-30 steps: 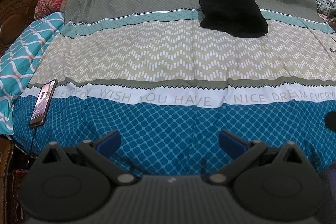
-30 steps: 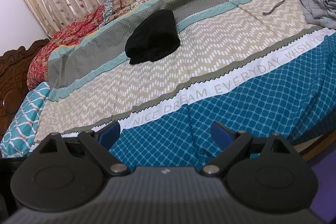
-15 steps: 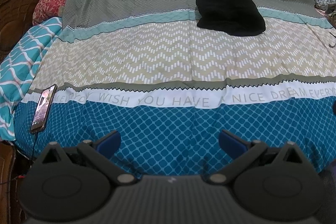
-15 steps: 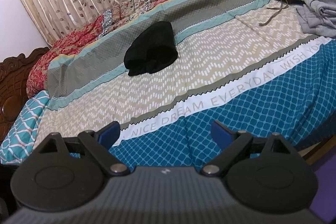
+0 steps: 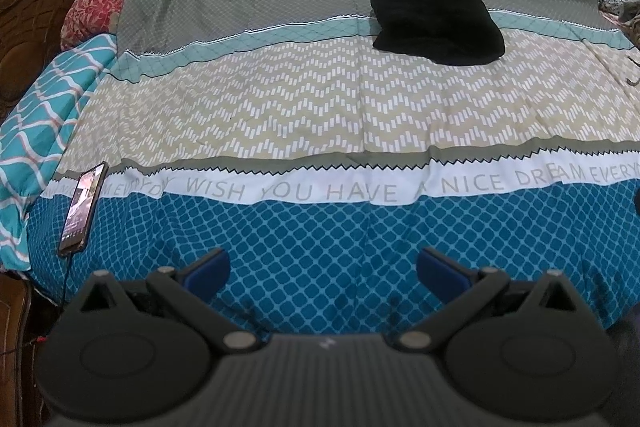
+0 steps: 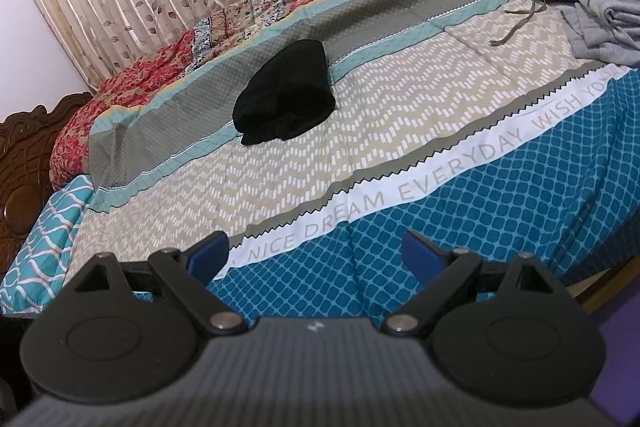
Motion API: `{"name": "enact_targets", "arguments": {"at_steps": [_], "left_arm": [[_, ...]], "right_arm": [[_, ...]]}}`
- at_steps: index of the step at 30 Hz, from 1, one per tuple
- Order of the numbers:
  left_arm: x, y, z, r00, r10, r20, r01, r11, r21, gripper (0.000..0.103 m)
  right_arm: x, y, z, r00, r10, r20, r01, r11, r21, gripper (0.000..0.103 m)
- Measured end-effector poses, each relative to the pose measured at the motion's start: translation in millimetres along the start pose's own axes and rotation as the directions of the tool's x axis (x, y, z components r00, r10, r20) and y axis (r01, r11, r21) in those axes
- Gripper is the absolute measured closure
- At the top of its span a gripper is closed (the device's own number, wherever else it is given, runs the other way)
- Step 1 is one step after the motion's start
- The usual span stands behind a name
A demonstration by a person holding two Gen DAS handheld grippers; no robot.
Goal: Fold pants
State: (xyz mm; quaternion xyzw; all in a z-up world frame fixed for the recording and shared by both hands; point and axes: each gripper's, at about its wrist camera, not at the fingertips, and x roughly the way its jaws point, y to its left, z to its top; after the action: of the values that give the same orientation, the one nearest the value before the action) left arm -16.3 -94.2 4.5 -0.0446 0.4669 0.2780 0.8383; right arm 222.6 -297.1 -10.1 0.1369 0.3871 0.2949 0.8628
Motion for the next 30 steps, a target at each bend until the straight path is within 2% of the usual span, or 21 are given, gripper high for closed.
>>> {"name": "enact_targets", "arguments": {"at_steps": [30], "left_arm": [[8,-10,0,0.999,0.008,-0.037,-0.007,0.999,0.041,0.000]], "right_arm": [[4,-3,-4,1.000,0.000,-0.017,0.001,0.999,0.043,0.008]]}}
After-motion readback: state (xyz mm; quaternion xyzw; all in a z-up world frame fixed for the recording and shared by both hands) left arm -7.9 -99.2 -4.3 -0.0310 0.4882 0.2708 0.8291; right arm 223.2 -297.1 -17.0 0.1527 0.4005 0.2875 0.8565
